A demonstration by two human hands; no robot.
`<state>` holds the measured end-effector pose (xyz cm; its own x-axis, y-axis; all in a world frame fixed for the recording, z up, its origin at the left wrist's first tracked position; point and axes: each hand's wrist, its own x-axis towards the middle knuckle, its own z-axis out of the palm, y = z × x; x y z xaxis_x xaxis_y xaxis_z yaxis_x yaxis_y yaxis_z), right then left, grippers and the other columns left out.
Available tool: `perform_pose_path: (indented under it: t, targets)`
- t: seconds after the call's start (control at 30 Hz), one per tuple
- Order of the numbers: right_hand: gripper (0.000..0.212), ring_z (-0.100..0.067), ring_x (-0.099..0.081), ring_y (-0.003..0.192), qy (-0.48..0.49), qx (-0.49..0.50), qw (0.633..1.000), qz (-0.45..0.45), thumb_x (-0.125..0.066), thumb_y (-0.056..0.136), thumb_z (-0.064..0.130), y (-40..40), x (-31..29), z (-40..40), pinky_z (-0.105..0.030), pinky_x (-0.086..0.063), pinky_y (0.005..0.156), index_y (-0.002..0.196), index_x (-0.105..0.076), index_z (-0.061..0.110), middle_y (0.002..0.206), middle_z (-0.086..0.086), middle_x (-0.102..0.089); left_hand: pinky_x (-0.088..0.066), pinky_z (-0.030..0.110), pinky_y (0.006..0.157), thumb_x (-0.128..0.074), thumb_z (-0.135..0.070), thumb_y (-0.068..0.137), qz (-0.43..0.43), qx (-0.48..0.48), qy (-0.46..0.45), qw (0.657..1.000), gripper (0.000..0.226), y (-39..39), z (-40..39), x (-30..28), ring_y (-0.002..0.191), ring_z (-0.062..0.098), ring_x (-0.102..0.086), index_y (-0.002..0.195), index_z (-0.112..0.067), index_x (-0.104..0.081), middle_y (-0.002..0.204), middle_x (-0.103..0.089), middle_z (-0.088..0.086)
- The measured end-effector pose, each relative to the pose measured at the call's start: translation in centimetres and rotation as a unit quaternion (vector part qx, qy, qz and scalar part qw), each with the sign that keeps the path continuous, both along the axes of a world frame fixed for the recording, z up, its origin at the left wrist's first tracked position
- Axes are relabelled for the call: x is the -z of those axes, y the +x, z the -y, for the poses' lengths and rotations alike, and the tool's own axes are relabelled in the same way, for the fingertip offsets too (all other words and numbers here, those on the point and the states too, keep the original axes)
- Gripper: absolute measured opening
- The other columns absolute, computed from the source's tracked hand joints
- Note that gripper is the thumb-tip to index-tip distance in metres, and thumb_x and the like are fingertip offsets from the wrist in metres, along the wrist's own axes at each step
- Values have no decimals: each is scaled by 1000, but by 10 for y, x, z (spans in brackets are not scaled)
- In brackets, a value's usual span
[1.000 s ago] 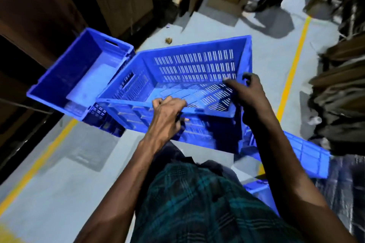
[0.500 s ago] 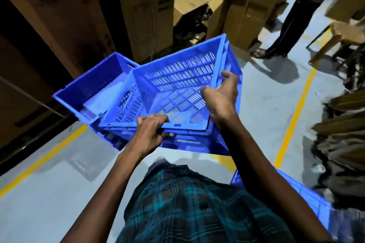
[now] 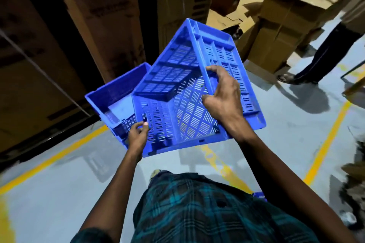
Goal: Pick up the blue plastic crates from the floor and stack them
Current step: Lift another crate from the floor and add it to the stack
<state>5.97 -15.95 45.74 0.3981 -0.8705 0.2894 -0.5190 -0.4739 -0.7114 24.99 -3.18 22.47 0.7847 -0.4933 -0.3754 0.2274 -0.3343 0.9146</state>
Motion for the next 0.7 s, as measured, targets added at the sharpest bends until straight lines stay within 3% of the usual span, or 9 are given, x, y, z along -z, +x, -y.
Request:
perform_pose_path:
  t: [0.1, 0.2, 0.27, 0.33, 0.37, 0.4, 0.47, 0.6, 0.7]
  targets:
    - [69, -15, -56, 79, -18, -34, 999, 1, -63, 58, -2, 19, -10, 14, -30, -51, 82, 122, -60, 24, 97, 5, -65, -51, 44, 85, -66, -42, 88, -31, -111, 65, 991, 48, 42, 2, 32, 90, 28, -63, 119, -7, -55, 107, -67, 17]
    - [67, -6, -60, 102, -28, -80, 996, 12, -63, 59, -4, 43, -18, 24, -20, -45, 93, 121, -61, 18, 112, 8, -65, -51, 45, 88, -72, -54, 74, -38, -188, 97, 977, 69, 85, 7, 36, 104, 38, -63, 119, -5, -54, 111, -65, 17]
    - [67, -7, -61, 108, -34, -111, 993, 14, -62, 57, -3, 60, -19, 31, -22, -45, 98, 121, -61, 17, 113, 9, -65, -48, 46, 92, -74, -52, 75, -63, -202, 138, 967, 73, 119, 12, 50, 111, 42, -59, 125, -4, -49, 121, -60, 21]
    - [68, -10, -61, 112, -48, -146, 988, 6, -60, 56, -2, 80, -18, 38, -27, -45, 102, 122, -61, 16, 115, 7, -66, -57, 47, 82, -75, -48, 75, -125, -222, 113, 960, 69, 148, 14, 53, 99, 42, -65, 121, -2, -50, 116, -62, 23]
    - [68, -11, -61, 114, -56, -165, 985, -3, -60, 57, -3, 91, -17, 42, -28, -45, 102, 122, -60, 16, 118, 7, -65, -60, 43, 64, -74, -43, 78, -155, -235, 73, 957, 56, 160, 13, 53, 80, 36, -69, 110, -1, -53, 103, -65, 22]
    - [68, -11, -60, 115, -63, -182, 981, -16, -60, 58, -3, 102, -16, 47, -26, -44, 103, 123, -60, 16, 120, 5, -64, -56, 33, 44, -71, -35, 85, -179, -249, 46, 951, 37, 168, 13, 52, 58, 27, -67, 95, -3, -55, 84, -65, 16]
    - [68, -12, -58, 117, -72, -203, 975, -47, -60, 61, -4, 122, -14, 58, -22, -41, 102, 125, -57, 17, 124, 2, -63, -43, 20, 30, -62, -20, 95, -203, -267, 18, 942, 25, 179, 14, 56, 31, 10, -52, 76, -9, -51, 62, -58, 6]
    - [67, -15, -60, 108, -48, -196, 976, -77, -56, 62, 0, 152, -14, 91, -29, -46, 94, 126, -52, 21, 119, 2, -64, -39, 16, 34, -58, -15, 95, -177, -304, -20, 936, 25, 194, 21, 48, 41, 10, -48, 76, -17, -43, 74, -49, 7]
    - [65, -13, -58, 93, -23, -187, 980, -71, -51, 62, 8, 167, -9, 125, -24, -43, 83, 127, -51, 15, 106, 2, -63, -43, 22, 42, -60, -18, 92, -137, -316, -15, 939, 19, 214, 25, 42, 59, 17, -50, 82, -14, -44, 75, -48, 2]
